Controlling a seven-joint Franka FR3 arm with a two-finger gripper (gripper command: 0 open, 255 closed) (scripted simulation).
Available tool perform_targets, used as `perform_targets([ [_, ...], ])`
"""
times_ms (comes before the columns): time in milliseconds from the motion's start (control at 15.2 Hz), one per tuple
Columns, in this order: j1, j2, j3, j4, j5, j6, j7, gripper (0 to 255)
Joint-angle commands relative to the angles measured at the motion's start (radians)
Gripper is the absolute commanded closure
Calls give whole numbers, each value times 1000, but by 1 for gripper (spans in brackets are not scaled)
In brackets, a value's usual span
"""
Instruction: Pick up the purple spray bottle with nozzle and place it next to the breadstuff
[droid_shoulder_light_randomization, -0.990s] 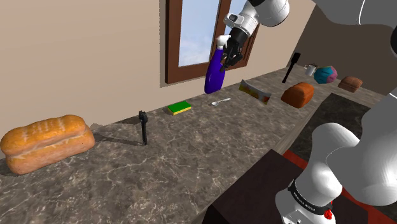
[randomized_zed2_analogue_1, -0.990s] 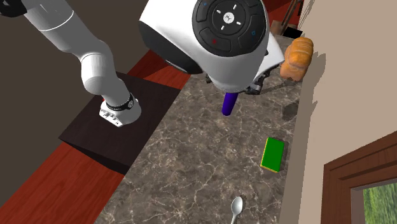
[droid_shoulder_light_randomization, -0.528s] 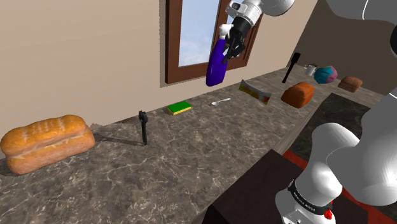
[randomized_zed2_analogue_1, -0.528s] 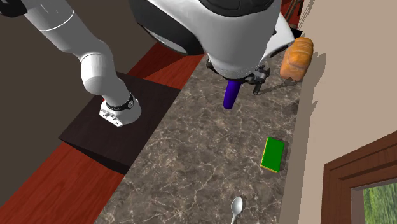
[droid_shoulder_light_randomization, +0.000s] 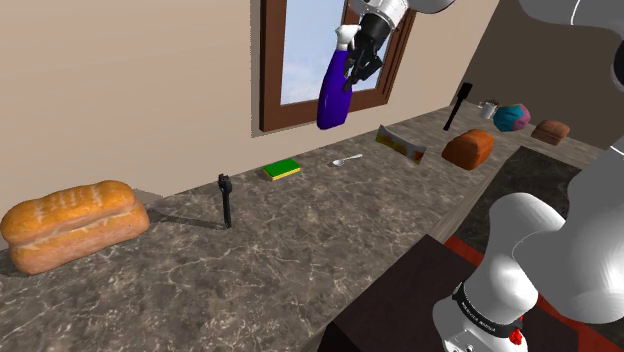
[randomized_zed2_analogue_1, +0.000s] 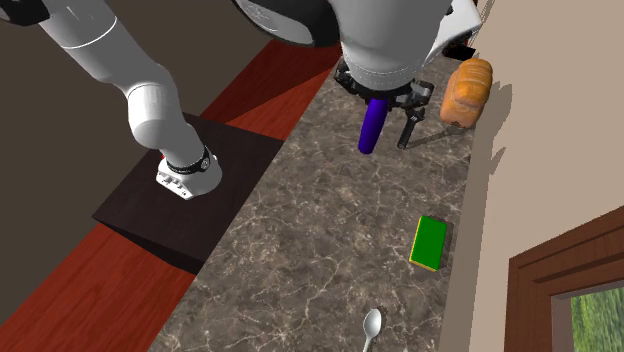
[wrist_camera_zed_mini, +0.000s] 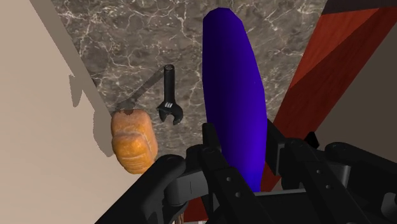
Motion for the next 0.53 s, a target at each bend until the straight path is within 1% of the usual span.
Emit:
perform_targets([
  [0,16,0,28,-17,5,36,31,255],
  [462,84,37,116,-52,43,164,133,255],
])
